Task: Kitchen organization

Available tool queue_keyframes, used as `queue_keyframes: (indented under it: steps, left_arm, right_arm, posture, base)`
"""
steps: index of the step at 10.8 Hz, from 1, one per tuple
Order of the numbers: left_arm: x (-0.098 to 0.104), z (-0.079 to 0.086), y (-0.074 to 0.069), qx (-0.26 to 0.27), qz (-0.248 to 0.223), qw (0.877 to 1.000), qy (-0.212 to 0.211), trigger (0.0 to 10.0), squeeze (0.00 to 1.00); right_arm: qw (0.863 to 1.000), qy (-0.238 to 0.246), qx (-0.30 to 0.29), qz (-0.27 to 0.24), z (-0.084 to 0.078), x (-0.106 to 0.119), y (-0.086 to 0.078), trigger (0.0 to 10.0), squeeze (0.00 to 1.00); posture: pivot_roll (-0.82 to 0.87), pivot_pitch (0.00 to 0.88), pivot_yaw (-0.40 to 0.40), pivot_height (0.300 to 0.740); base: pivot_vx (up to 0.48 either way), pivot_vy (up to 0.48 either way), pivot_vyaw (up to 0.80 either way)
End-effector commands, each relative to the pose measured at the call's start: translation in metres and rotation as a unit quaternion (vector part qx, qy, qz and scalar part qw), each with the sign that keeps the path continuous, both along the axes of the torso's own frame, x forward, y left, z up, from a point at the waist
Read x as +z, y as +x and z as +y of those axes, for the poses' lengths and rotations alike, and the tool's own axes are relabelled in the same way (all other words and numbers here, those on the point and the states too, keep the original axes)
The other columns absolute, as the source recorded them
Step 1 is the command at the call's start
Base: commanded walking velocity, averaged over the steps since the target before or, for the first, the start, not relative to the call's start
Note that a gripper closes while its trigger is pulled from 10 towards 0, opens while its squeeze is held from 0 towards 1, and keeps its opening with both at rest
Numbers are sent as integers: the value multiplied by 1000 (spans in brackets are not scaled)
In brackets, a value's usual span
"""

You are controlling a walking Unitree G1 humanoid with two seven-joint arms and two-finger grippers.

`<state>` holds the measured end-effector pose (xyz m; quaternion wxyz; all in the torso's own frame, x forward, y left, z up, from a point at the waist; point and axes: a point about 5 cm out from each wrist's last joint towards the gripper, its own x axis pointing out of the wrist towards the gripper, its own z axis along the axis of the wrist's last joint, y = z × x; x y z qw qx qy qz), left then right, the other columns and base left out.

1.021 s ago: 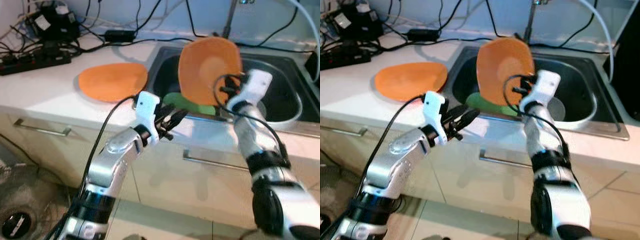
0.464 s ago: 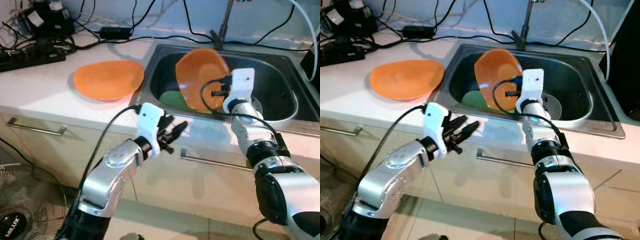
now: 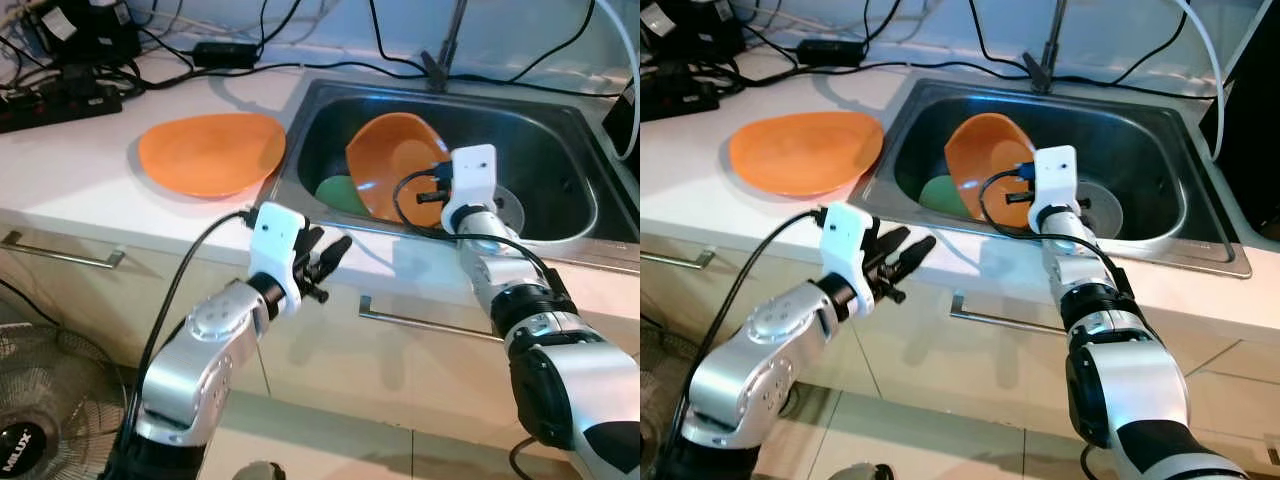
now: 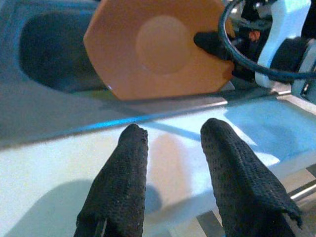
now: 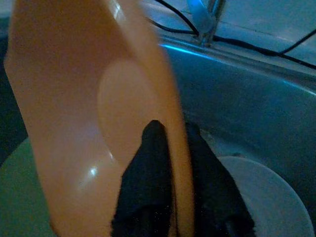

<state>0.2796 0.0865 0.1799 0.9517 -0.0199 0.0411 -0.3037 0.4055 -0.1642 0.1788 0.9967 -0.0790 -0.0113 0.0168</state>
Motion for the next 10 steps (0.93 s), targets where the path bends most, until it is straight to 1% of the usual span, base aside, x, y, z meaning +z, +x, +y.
queue_keyframes:
  steps: [1,2,4,7,8,9,10]
  left_arm:
    - [2,1,-2,3,1,1000,-1,10000,0]
    - [1,1,-5,3,6,1000,-1,10000,0]
    - [-1,0,-7,2,11,1000,-1,10000,0]
    - [0,0,-6,3,13,1000,-1,10000,0]
    - [-1,0,-5,3,12,1000,-1,10000,0]
    - [0,-1,-3,4,11,1000,-2,10000,0]
    - [0,-2,-2,5,10,1000,-3,10000,0]
  right_arm:
    - [1000,-3,8,-15,3,10,3,10000,1000]
    - [1000,-7,16,-9,6,6,2,10000,0]
    - [1000,0,22,-2,8,-1,0,10000,0]
    - [1000,7,27,0,9,-2,-1,10000,0]
    - [1000,8,28,-1,8,-2,-1,10000,1000]
    - [1000,1,22,-4,6,0,0,10000,1000]
    - [1000,-2,18,-11,3,4,1,10000,0]
  posture:
    - [280,183,-12,740]
    - [279,186,-10,740]
    - [279,187,-8,740]
    - [275,184,-7,740]
    - [270,183,-8,740]
    - [268,183,-9,740]
    - [263,183,-7,740]
  base:
    - [0,0,0]
    - [0,0,0]
    - [0,0,0]
    - [0,0,0]
    - [0,0,0]
    - [0,0,0]
    - [0,0,0]
